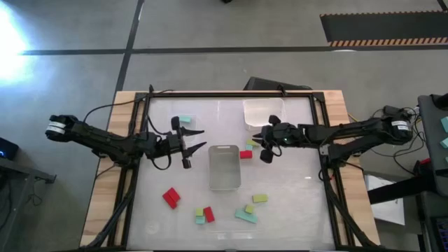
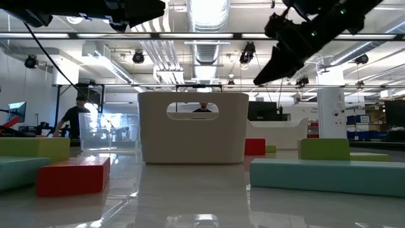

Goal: Sort & place blocks by color
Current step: Put the red block into the white bin

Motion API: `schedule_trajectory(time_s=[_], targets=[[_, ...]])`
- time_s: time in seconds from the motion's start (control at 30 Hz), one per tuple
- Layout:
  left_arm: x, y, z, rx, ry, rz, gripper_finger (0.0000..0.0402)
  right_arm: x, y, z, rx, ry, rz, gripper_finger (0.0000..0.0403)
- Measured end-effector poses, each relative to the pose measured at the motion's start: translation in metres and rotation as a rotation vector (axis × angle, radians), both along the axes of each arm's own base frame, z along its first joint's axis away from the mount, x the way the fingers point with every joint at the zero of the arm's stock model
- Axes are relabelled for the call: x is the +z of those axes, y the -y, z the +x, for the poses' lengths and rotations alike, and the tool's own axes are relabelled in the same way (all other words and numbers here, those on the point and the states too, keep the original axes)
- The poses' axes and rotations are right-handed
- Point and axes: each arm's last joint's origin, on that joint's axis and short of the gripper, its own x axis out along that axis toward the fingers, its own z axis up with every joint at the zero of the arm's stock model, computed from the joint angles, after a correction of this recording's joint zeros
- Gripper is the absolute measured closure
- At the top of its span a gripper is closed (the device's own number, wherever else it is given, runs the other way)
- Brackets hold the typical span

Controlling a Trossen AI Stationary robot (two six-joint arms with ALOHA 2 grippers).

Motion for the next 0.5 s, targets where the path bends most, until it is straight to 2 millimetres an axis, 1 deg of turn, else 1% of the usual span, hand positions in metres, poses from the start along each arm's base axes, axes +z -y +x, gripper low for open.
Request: schedule_trajectory(time_s=[0.1,0.2,0.37,0.5], targets=[[0.0,0.0,0.0,0.0,0.0,0.0,0.0233,0.009,0.0,0.01,0.036,-0.059,-0.015,0.0351],[0.0,0.0,0.0,0.0,0.0,0.0,0.0233,0.011,0.0,0.017,0.073,-0.153,-0.011,0.0351],[0.0,0.0,0.0,-0.003,0.006,-0.022,0.0233,0.001,0.0,0.023,0.092,-0.329,-0.002,0.0351],[0.0,0.0,0.0,-0.004,0.006,-0.023,0.0233,-0.009,-0.001,0.026,0.144,-0.373,0.056,0.0351]])
